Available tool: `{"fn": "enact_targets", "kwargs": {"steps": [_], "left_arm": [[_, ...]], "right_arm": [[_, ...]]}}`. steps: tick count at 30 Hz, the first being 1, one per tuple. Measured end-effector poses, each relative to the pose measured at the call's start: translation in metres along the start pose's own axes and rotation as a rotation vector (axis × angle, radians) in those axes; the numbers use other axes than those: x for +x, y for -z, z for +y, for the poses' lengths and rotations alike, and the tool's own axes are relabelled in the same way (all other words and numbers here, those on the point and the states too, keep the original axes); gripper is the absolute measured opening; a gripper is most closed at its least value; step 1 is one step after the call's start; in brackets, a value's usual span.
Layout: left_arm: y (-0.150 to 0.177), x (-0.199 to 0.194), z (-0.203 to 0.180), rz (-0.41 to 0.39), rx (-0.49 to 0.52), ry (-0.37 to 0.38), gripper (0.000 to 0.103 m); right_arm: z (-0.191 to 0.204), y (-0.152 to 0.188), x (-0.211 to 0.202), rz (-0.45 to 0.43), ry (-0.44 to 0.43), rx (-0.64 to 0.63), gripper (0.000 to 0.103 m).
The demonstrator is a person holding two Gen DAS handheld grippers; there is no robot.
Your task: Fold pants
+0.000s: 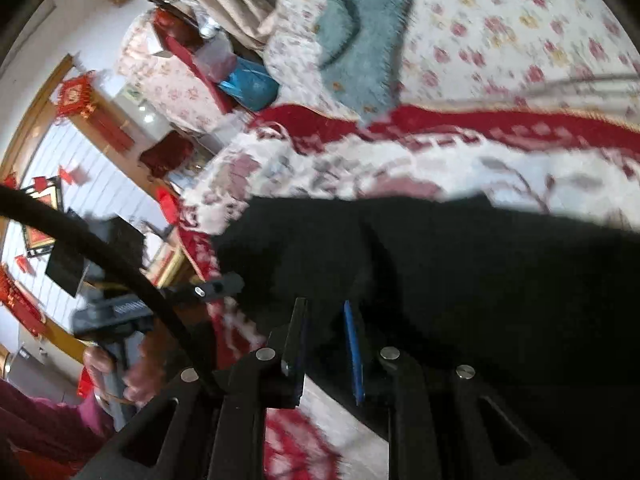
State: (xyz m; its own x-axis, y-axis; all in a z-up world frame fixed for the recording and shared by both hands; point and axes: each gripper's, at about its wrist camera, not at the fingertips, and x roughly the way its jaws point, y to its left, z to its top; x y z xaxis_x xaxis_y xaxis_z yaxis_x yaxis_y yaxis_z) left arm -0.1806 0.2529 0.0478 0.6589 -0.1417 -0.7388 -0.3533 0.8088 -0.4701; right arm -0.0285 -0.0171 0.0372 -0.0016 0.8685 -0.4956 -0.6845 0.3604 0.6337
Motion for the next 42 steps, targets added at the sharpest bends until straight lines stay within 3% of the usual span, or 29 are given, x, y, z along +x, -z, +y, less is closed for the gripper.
{"fn": "enact_targets", "kwargs": {"steps": [1, 4, 7, 17, 29, 42], "left_arm": [[0.001, -0.003, 0.003, -0.012, -0.007, -0.004, 0.028], [0.004, -0.012, 0.014, -0.041, -0.041, 0.010, 0.043], [0.007, -0.021, 0.023, -0.092, -0.077, -0.026, 0.058], [-0.004, -0.013, 0.050, -0.095, -0.170, -0.013, 0.058], [-0.007, 0.006, 0.045, -0.086, -0.172, -0.094, 0.058], [-0.011, 0.016, 0.051, -0.098, -0.182, -0.058, 0.060]], "right_arm": [[0.007, -0.005, 0.001, 0.006, -0.007, -0.029, 0.021], [0.030, -0.027, 0.022, 0.069, -0.011, -0.142, 0.049], [0.045, -0.047, 0.052, 0.121, -0.011, -0.213, 0.049], [0.066, -0.091, 0.132, 0.165, -0.044, -0.218, 0.049], [0.077, -0.101, 0.160, 0.218, -0.022, -0.264, 0.051], [0.091, -0.113, 0.220, 0.358, 0.046, -0.409, 0.061]]}}
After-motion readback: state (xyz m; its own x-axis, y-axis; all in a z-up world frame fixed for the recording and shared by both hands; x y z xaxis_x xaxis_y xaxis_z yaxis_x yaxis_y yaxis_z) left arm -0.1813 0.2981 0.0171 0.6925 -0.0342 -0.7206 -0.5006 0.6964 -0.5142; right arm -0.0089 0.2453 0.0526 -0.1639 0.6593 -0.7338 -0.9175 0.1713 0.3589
